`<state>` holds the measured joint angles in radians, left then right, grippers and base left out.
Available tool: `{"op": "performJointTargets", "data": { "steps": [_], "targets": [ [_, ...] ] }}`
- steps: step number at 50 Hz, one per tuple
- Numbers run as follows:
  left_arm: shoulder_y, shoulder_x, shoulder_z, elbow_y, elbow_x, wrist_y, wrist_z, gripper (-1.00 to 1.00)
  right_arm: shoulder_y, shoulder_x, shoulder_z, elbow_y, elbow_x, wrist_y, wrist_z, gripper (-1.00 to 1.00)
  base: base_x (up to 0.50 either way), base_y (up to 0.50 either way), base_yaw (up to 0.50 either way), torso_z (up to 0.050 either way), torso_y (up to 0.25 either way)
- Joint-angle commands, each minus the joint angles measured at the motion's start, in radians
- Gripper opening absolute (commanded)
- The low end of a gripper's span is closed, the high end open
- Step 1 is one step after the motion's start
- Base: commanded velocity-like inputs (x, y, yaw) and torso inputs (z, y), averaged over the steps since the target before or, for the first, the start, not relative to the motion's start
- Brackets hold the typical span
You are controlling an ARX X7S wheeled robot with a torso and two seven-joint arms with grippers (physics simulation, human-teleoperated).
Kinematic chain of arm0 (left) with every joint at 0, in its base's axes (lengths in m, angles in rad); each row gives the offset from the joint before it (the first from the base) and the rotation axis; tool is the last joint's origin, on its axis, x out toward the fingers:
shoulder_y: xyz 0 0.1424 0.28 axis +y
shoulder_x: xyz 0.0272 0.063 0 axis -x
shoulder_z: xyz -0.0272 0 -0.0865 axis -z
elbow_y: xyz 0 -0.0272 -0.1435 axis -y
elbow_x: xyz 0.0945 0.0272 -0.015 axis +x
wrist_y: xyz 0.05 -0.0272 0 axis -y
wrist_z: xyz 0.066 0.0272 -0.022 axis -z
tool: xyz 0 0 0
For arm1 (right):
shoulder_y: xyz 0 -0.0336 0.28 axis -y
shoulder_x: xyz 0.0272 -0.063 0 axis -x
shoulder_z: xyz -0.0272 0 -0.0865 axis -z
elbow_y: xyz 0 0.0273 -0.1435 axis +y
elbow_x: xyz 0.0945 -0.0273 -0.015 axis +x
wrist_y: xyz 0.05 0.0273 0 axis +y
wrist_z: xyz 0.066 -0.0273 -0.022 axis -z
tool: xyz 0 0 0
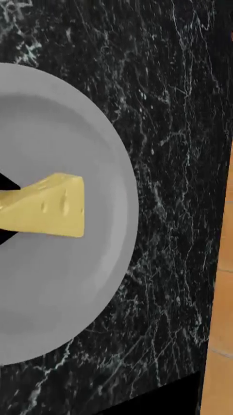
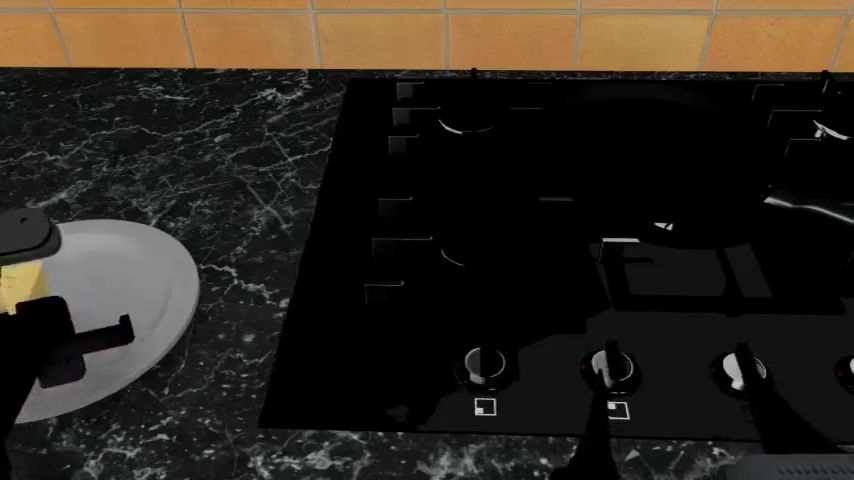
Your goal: Pick the cheese from the plate and place it in the pan.
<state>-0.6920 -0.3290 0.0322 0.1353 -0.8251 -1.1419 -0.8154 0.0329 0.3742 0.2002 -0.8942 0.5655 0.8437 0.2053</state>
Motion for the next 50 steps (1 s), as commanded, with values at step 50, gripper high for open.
{"op": "performJointTargets", "data": {
  "steps": [50],
  "targets": [
    [-0.151, -0.078, -0.148, 0.347, -0.446, -0.265, -0.222, -1.0, 0.098, -0.03, -0.054, 0.054, 0.039, -0.021, 0.038, 1.0, 0.0, -0.34, 0.0, 0.0, 0.0]
  ]
}}
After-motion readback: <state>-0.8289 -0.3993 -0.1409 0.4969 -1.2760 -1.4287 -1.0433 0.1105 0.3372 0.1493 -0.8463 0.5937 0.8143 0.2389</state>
